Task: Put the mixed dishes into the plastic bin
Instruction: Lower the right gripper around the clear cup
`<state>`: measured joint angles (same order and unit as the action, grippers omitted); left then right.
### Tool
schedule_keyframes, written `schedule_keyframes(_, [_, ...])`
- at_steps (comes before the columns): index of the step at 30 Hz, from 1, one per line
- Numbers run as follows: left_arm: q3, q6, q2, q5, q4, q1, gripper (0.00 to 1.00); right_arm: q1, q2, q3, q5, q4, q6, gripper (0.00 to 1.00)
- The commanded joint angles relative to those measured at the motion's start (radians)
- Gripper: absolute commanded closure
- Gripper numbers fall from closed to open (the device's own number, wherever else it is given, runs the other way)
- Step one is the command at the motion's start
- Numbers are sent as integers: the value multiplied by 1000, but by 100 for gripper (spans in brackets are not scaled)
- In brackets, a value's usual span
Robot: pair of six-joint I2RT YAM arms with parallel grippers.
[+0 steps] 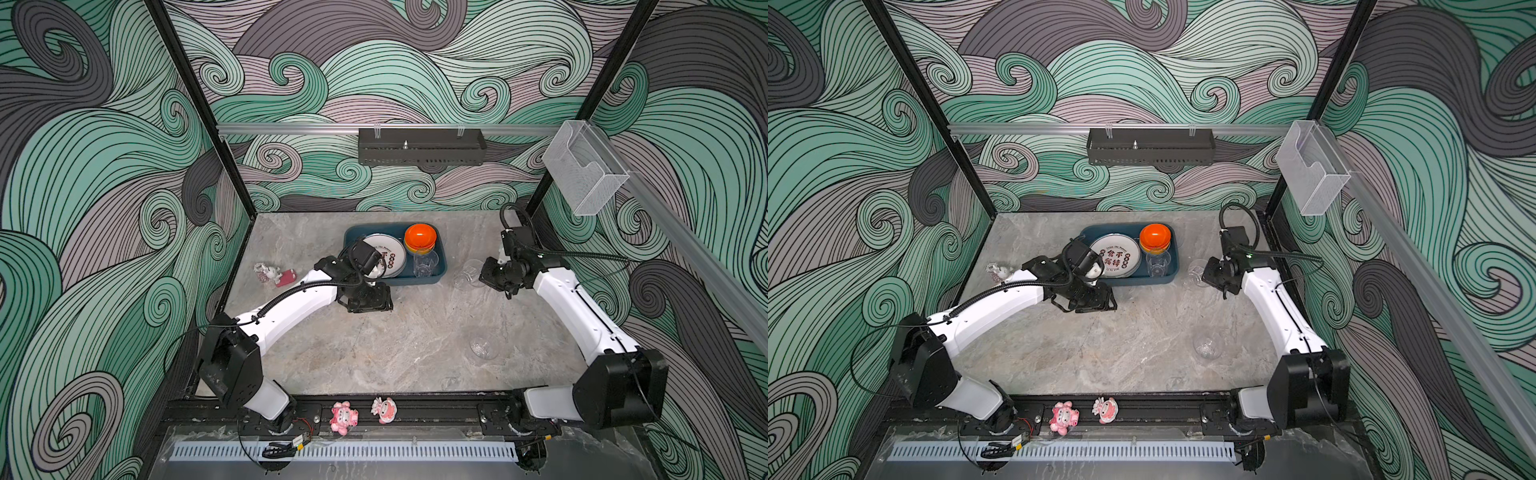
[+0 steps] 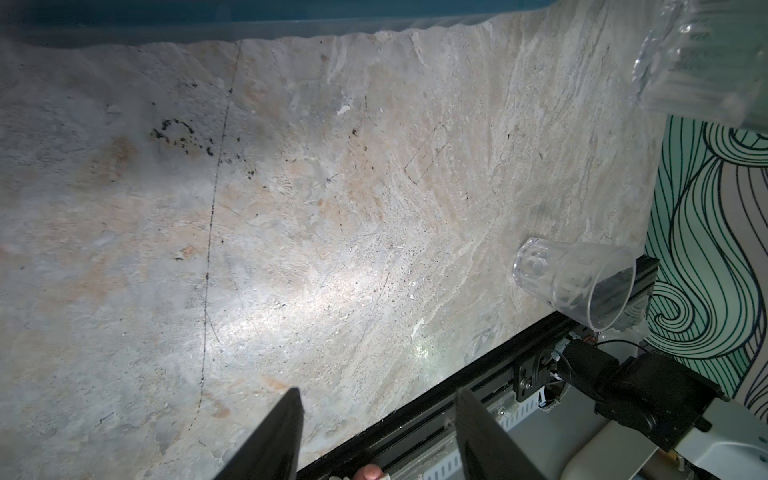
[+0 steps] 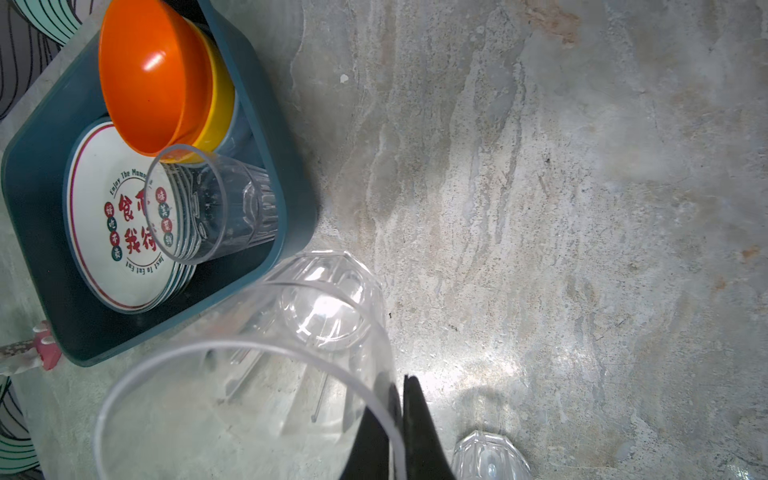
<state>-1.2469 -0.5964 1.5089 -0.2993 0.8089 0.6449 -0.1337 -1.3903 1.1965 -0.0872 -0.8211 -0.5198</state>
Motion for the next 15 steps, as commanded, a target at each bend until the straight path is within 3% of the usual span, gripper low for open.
schedule_keyframes(1, [10,-14,-40,17,14,-23,38,-24,-26,59,-14,-22,12,98])
schedule_keyframes(15, [63,-20,-139,-21,7,-125,38,-114,-170,255,-3,-50,5,98])
